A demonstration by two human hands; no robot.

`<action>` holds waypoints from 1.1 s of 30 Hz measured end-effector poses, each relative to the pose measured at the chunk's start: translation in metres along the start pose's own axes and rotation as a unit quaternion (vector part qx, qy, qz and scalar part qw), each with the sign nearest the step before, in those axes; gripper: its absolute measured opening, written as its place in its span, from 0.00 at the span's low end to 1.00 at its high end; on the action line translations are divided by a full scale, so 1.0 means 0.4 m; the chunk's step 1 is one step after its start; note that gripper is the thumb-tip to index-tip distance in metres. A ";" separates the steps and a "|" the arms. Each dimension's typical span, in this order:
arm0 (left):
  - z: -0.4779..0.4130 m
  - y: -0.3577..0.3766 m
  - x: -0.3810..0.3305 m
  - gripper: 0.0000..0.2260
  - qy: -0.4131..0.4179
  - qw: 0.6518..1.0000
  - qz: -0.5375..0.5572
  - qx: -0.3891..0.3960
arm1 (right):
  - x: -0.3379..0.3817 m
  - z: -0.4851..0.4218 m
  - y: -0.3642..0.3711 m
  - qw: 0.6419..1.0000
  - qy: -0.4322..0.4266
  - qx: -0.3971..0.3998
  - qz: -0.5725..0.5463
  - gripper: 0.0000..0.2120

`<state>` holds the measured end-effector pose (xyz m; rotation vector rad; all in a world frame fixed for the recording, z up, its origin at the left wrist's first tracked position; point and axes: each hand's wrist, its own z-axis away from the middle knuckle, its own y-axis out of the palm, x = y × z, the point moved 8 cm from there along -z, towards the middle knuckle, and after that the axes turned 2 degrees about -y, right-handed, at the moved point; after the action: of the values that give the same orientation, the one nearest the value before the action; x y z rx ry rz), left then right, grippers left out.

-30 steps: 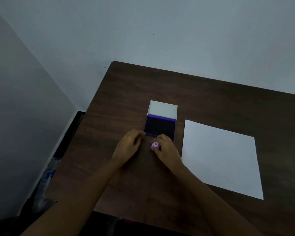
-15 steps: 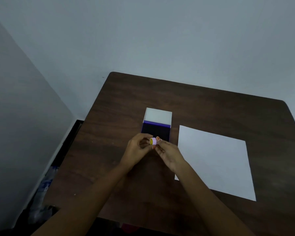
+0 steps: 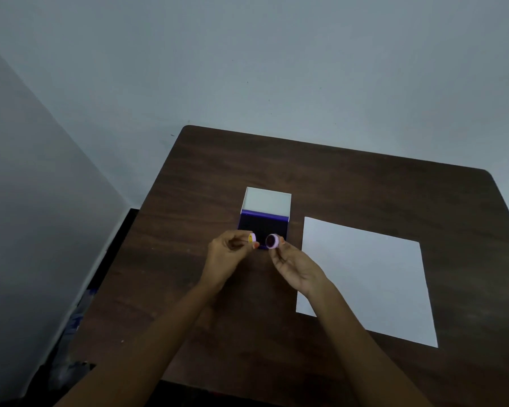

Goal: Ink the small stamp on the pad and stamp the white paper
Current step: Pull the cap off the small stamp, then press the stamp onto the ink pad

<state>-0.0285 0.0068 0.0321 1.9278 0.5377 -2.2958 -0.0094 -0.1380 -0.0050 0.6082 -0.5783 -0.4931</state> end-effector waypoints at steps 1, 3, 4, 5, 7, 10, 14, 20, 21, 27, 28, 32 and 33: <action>0.000 -0.002 0.011 0.11 -0.012 1.000 -0.019 0.002 | 0.003 0.004 0.003 0.999 0.009 0.005 -0.039 0.05; 0.001 0.011 0.030 0.12 -0.008 0.994 -0.106 0.037 | 0.006 0.009 0.009 0.995 0.028 0.013 -0.093 0.08; 0.002 0.021 0.037 0.12 0.003 0.986 -0.155 0.062 | 0.007 0.010 0.012 0.994 0.036 0.017 -0.105 0.11; 0.004 0.033 0.041 0.12 0.020 0.977 -0.196 0.085 | 0.009 0.009 0.014 0.993 0.040 0.021 -0.112 0.15; 0.008 0.057 0.050 0.11 0.057 0.956 -0.260 0.127 | 0.013 0.006 0.020 0.991 0.045 0.031 -0.120 0.21; 0.011 0.082 0.062 0.12 0.084 0.926 -0.331 0.162 | 0.021 0.005 0.028 0.991 0.046 0.039 -0.120 0.23; 0.005 0.096 0.066 0.14 0.086 0.917 -0.350 0.171 | 0.030 -0.004 0.025 0.994 0.037 0.018 -0.104 0.15; -0.004 0.057 0.067 0.17 0.078 0.934 -0.309 0.159 | 0.047 -0.028 0.037 0.998 0.010 0.005 -0.062 0.10; -0.011 0.042 0.058 0.16 0.092 0.936 -0.311 0.139 | 0.051 -0.032 0.041 0.998 0.007 0.002 -0.056 0.09; -0.085 -0.017 0.036 0.28 0.141 0.936 -0.311 0.079 | 0.091 -0.074 0.049 0.979 -0.077 -0.037 0.185 0.09; -0.102 -0.018 0.042 0.31 0.141 0.935 -0.315 0.084 | 0.106 -0.075 0.053 0.940 -0.113 -0.067 0.314 0.11; -0.159 0.000 0.067 0.43 0.150 0.918 -0.342 0.133 | 0.142 -0.084 0.115 0.790 -0.280 -0.134 0.529 0.13; -0.169 0.006 0.074 0.44 0.156 0.911 -0.354 0.144 | 0.141 -0.089 0.136 0.754 -0.304 -0.137 0.565 0.12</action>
<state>0.0297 0.0310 -0.0064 2.6038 1.1581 -2.5703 0.0681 -0.1180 0.0262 -0.2838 -1.3328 0.4219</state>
